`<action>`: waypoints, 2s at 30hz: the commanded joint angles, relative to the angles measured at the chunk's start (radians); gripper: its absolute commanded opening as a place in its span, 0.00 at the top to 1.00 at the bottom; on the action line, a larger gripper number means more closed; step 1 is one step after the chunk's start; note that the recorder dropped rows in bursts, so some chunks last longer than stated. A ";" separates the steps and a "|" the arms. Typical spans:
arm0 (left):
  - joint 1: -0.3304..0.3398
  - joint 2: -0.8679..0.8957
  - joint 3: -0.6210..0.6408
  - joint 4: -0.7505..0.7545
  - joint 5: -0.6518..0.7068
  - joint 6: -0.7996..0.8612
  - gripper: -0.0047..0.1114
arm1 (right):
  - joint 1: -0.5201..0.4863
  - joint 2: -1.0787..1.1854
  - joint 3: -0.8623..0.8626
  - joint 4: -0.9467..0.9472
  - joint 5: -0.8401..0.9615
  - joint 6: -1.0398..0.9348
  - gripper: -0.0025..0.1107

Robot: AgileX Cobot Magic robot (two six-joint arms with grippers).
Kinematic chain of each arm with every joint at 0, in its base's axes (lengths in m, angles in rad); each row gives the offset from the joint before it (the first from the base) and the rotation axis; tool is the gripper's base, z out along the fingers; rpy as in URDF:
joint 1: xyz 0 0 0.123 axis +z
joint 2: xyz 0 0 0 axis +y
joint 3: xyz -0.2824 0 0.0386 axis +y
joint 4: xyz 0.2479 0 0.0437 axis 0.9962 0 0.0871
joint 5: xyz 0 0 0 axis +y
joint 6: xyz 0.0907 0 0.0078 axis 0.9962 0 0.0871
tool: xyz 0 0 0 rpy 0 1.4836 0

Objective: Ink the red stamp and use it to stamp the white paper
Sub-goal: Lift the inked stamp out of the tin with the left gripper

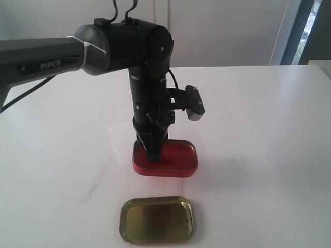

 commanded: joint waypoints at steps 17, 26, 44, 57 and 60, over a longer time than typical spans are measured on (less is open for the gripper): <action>0.001 -0.014 0.038 -0.039 0.004 -0.010 0.96 | 0.004 -0.004 0.005 -0.003 -0.015 0.003 0.98; 0.001 -0.014 0.043 -0.076 -0.040 -0.002 0.96 | 0.004 -0.004 0.005 -0.005 -0.015 0.003 0.98; 0.001 0.020 0.054 -0.055 -0.036 0.028 0.96 | 0.004 -0.004 0.005 -0.005 -0.015 0.003 0.98; 0.001 0.007 0.054 -0.038 -0.010 0.020 0.96 | 0.004 -0.004 0.005 -0.005 -0.015 0.003 0.98; 0.001 -0.014 0.054 -0.038 -0.008 0.015 0.96 | 0.004 -0.004 0.005 -0.005 -0.015 0.003 0.98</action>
